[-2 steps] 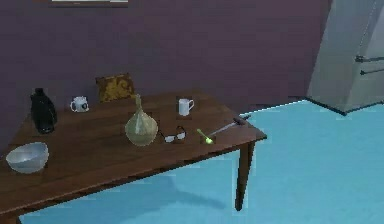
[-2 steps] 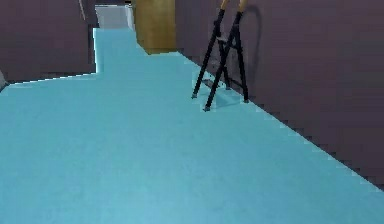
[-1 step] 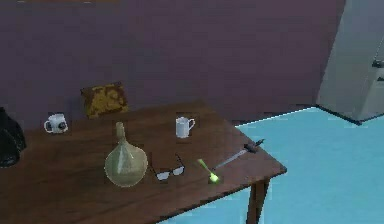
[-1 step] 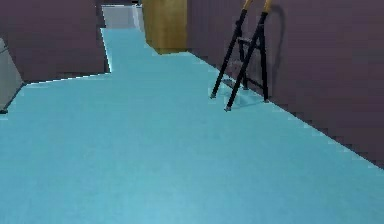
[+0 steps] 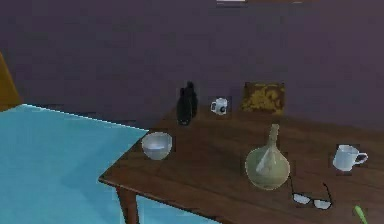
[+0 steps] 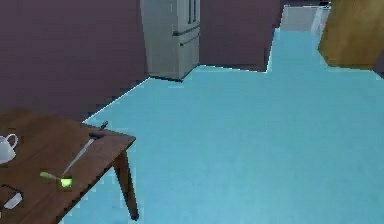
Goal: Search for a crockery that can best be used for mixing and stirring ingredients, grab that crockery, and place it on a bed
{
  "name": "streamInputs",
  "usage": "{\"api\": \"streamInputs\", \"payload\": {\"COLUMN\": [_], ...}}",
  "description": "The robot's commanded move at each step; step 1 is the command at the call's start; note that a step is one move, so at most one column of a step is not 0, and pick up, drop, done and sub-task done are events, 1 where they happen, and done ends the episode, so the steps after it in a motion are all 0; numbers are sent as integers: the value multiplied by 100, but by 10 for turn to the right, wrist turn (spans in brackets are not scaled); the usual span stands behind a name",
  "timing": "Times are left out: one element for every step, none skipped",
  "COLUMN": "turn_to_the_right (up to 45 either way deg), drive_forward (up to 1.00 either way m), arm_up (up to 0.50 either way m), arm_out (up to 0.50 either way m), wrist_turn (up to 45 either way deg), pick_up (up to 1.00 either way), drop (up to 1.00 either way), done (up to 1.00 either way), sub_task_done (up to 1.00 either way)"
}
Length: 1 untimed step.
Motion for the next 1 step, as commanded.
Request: {"api": "streamInputs", "payload": {"turn_to_the_right": [-450], "drive_forward": [0], "arm_up": [0], "arm_out": [0], "wrist_turn": [0], "pick_up": [0], "drop": [0], "done": [0], "sub_task_done": [0]}}
